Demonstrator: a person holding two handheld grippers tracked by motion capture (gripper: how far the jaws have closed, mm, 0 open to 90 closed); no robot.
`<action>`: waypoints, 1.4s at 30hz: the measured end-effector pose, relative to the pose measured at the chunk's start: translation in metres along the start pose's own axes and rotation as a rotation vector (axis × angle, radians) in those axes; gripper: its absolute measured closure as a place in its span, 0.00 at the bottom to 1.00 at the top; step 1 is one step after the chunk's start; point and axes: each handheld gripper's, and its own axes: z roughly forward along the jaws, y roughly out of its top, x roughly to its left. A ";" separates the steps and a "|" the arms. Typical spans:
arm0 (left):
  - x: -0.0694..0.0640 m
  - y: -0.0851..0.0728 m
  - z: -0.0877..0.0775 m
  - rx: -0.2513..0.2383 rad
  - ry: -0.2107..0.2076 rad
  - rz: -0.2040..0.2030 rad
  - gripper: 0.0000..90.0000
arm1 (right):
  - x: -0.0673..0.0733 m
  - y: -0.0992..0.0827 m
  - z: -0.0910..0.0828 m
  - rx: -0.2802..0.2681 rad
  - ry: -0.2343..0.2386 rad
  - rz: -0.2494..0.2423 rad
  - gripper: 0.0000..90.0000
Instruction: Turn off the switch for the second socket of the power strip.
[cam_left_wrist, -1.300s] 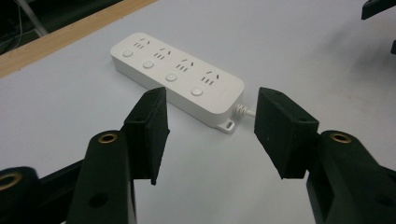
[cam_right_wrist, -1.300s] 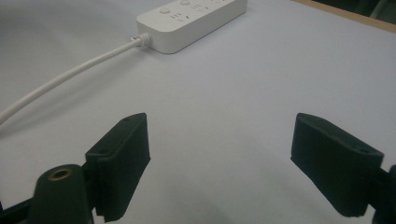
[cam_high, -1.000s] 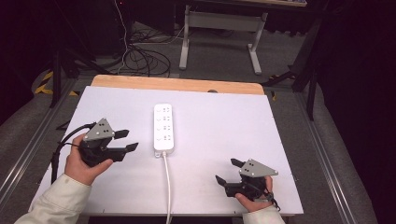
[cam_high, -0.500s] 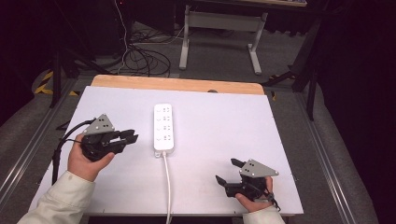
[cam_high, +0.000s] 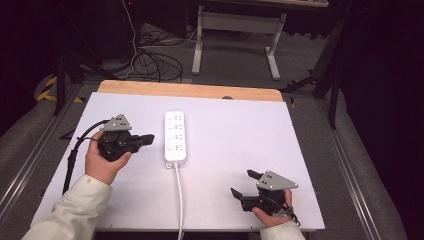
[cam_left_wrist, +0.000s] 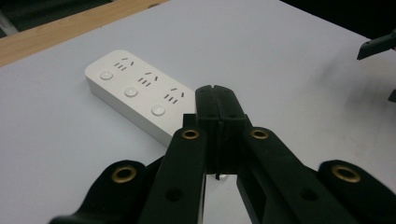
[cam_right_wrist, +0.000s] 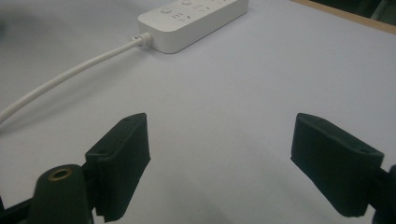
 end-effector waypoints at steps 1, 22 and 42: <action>0.000 0.000 0.003 -0.005 -0.004 -0.011 1.00 | 0.000 0.000 0.000 0.001 0.000 -0.001 0.22; 0.014 -0.010 0.063 -0.019 0.043 0.007 1.00 | 0.000 -0.001 0.000 0.002 0.006 -0.004 0.22; 0.028 -0.023 0.100 -0.037 0.074 -0.043 1.00 | -0.001 -0.001 0.001 0.007 0.017 -0.008 0.22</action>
